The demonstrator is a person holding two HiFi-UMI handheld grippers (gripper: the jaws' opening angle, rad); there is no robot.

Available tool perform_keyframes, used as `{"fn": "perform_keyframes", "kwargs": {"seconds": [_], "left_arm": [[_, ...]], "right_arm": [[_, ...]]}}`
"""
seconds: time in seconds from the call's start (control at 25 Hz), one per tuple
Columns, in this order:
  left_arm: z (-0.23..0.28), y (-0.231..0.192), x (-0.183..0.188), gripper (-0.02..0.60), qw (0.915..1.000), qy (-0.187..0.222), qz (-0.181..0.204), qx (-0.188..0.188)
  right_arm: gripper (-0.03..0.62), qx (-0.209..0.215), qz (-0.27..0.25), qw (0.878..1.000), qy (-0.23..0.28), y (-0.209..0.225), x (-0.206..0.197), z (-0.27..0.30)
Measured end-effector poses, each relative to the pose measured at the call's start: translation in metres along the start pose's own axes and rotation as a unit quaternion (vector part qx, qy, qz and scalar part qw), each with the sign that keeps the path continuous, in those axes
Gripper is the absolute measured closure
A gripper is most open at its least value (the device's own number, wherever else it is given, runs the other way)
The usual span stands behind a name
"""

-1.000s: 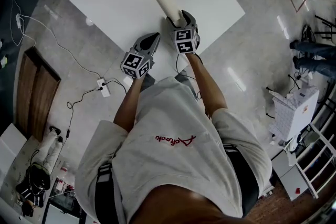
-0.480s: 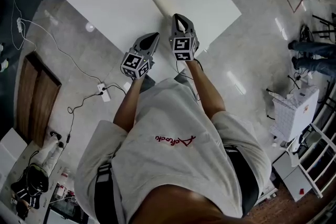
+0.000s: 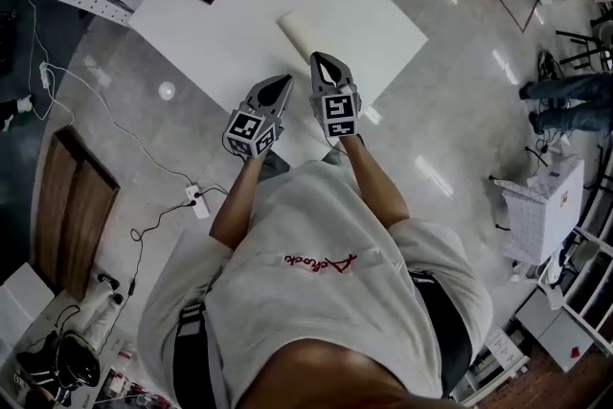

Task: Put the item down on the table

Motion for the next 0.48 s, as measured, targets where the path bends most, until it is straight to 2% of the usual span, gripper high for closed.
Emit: {"fn": "perform_keyframes", "kwargs": {"seconds": [0.24,0.48], "left_arm": [[-0.004,0.014,0.021,0.568,0.9992,0.014,0.027,-0.025],[-0.02,0.011,0.025,0.568,0.9973,0.005,0.046,-0.057]], "right_arm": [[0.576,0.004,0.039,0.999,0.034,-0.006,0.025,-0.035],[0.576,-0.016,0.039,0.998,0.051,-0.03,0.035,-0.049]]}}
Point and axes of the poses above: the fingertips, and each gripper's own axes: z forward along the fingers, y to its right, x out of its top, the point moved 9 cm from there along -z, backward along the fingers, and after that the axes turned 9 degrees about -x, right-handed, at the moved point
